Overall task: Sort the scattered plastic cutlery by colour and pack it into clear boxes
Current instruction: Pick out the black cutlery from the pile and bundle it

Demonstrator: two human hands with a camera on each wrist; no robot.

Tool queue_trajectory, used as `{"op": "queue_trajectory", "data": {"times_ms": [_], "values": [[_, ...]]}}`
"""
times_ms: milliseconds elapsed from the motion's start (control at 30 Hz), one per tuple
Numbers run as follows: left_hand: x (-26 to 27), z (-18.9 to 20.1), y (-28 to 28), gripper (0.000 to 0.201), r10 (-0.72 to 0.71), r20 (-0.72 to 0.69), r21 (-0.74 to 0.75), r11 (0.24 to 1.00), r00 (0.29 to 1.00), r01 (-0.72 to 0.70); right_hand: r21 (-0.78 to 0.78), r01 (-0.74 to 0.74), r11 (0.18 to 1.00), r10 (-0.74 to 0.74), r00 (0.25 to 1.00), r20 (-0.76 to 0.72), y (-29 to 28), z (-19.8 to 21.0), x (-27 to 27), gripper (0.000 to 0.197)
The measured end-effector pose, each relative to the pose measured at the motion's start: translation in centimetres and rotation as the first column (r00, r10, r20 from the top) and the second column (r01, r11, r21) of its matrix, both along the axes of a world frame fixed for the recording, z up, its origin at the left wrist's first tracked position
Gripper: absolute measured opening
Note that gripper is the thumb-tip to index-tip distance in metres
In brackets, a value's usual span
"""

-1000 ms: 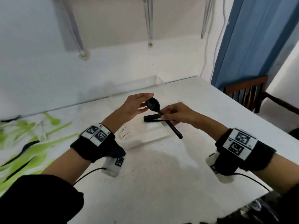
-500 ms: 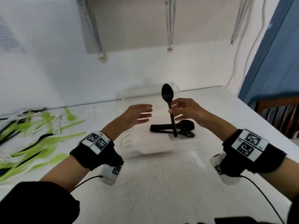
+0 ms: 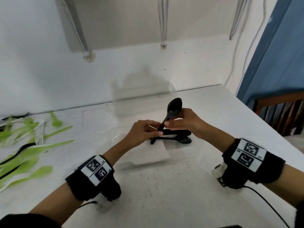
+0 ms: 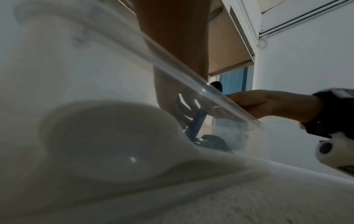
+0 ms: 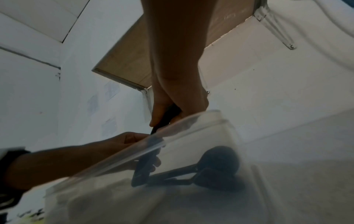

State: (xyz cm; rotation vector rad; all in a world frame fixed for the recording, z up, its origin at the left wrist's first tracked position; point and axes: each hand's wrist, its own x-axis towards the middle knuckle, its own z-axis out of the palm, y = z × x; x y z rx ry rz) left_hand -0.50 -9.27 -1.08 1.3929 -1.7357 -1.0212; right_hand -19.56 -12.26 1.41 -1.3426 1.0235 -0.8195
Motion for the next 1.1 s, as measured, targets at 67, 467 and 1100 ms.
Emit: {"op": "queue_trajectory", "data": {"times_ms": [67,467,1100], "values": [[-0.3,-0.3,0.0,0.022,0.030,0.010,-0.055,0.998,0.999,-0.030,0.025,-0.014,1.000,0.013,1.000,0.028,0.1,-0.4,-0.5,0.031],[3.6,-0.9,1.0,0.021,0.138,0.267,-0.244,0.967,0.954,-0.072,-0.336,-0.638,0.693,-0.011,0.457,-0.889,0.1,-2.1,-3.4,0.030],[5.6,-0.5,0.9,0.021,0.058,0.400,-0.265,0.963,0.915,0.054,-0.488,-0.404,0.774,-0.194,0.583,-0.789,-0.8,-1.9,-2.6,0.011]]}}
